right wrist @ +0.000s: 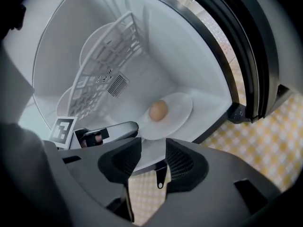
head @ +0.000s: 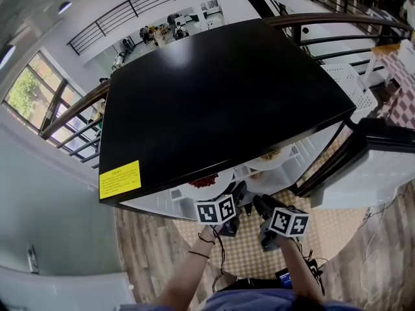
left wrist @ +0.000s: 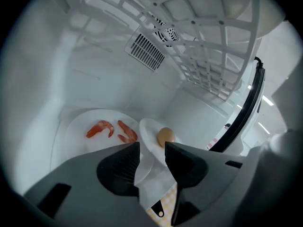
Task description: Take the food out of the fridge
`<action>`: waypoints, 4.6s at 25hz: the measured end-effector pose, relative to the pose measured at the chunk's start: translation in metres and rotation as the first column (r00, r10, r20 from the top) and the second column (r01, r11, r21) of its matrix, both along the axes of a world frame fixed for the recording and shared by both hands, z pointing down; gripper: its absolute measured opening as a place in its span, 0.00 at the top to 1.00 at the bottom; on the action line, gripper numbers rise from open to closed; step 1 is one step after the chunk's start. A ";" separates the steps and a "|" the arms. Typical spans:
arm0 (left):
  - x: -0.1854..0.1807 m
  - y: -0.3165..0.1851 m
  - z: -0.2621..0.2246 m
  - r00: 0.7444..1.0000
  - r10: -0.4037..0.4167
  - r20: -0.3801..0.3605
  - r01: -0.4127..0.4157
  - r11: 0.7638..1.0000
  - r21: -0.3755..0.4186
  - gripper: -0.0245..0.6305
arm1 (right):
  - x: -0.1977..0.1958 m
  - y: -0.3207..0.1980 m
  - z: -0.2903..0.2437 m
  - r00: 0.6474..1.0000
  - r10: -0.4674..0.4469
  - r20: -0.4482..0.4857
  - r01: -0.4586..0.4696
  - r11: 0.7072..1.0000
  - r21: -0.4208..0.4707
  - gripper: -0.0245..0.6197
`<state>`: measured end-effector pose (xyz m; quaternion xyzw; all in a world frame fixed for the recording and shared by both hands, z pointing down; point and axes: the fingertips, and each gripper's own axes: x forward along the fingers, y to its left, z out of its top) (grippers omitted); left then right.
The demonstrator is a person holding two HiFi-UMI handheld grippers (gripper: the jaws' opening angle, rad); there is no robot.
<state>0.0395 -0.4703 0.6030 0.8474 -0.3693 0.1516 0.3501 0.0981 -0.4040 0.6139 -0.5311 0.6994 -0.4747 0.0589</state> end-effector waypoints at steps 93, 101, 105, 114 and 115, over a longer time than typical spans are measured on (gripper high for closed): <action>-0.093 0.261 -0.086 0.896 -0.052 -0.440 -0.050 0.975 -0.218 0.93 | -0.023 0.214 -0.077 0.977 0.114 0.177 -0.124 0.991 0.045 0.86; -0.116 0.305 -0.090 0.909 -0.020 -0.417 -0.063 0.981 -0.184 0.92 | -0.046 0.262 -0.082 0.980 0.122 0.159 -0.132 0.990 0.051 0.87; -0.125 0.325 -0.089 0.911 -0.022 -0.412 -0.059 0.981 -0.185 0.91 | -0.055 0.280 -0.083 0.982 0.118 0.147 -0.126 0.991 0.043 0.87; -0.138 0.350 -0.097 0.905 -0.027 -0.424 -0.051 0.984 -0.172 0.91 | -0.067 0.304 -0.094 0.989 0.102 0.111 -0.108 0.993 0.054 0.87; -0.138 0.352 -0.098 0.905 -0.027 -0.424 -0.050 0.984 -0.170 0.91 | -0.067 0.306 -0.096 0.989 0.101 0.109 -0.107 0.993 0.056 0.87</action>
